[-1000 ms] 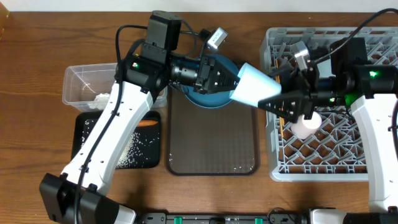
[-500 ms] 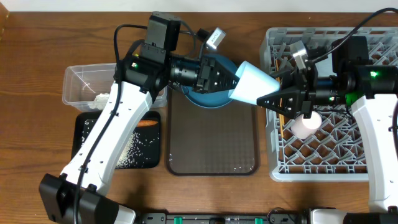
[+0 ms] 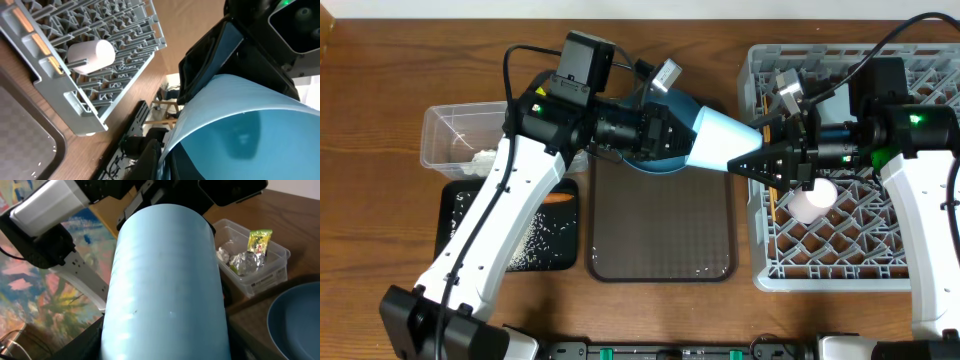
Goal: Sort waste into correct bins and load items into the dishwasher rack
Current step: 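Grasp the cup with the right gripper and release the left gripper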
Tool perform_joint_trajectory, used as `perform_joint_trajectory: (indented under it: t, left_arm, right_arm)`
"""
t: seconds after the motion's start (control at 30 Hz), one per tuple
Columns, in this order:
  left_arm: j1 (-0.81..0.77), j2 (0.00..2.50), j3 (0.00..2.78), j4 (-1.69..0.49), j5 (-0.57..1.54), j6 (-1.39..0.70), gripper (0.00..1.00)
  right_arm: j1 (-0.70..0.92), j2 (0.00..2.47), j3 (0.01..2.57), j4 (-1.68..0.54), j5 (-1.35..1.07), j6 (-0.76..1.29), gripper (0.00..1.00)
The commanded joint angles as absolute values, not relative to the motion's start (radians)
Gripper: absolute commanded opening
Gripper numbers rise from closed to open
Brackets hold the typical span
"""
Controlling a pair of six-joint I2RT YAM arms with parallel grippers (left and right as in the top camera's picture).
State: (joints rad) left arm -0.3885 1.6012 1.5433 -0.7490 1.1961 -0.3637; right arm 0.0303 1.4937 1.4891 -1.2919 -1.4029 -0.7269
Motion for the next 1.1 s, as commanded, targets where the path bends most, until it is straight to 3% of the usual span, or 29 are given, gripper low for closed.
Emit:
perform_joint_trajectory:
  t: [0.0,0.13,0.2,0.27,0.53,0.8,1.07]
  left_arm:
    - [-0.402,1.621,1.508,-0.785,1.026,-0.351,0.07]
    - [-0.426,1.621,1.508,-0.785,1.023,-0.348,0.08]
    - [-0.435,1.621,1.508,-0.785,1.005,-0.348,0.17]
    - [-0.443,1.621,1.508,-0.785,0.976,-0.348,0.17]
    - [-0.443,1.621,1.508,-0.78,0.939,-0.348,0.45]
    - [-0.435,1.621,1.508,-0.781,0.732,-0.348,0.74]
    - [-0.422,1.621,1.508,-0.782,0.658,-0.348,0.76]
  right_arm:
    - [0.023,1.479,1.511,-1.271,-1.549,-0.752,0.25]
    - [0.024,1.479,1.511,-1.267,-1.549,-0.752,0.24]
    - [0.023,1.479,1.511,-1.266,-1.554,-0.753,0.22]
    - [0.023,1.479,1.511,-1.265,-1.554,-0.752,0.23]
    - [0.023,1.479,1.511,-1.263,-1.553,-0.752,0.22]
    - [0.012,1.479,1.511,-1.264,-1.528,-0.73,0.2]
    - [-0.057,1.479,1.511,-1.264,-1.346,-0.601,0.18]
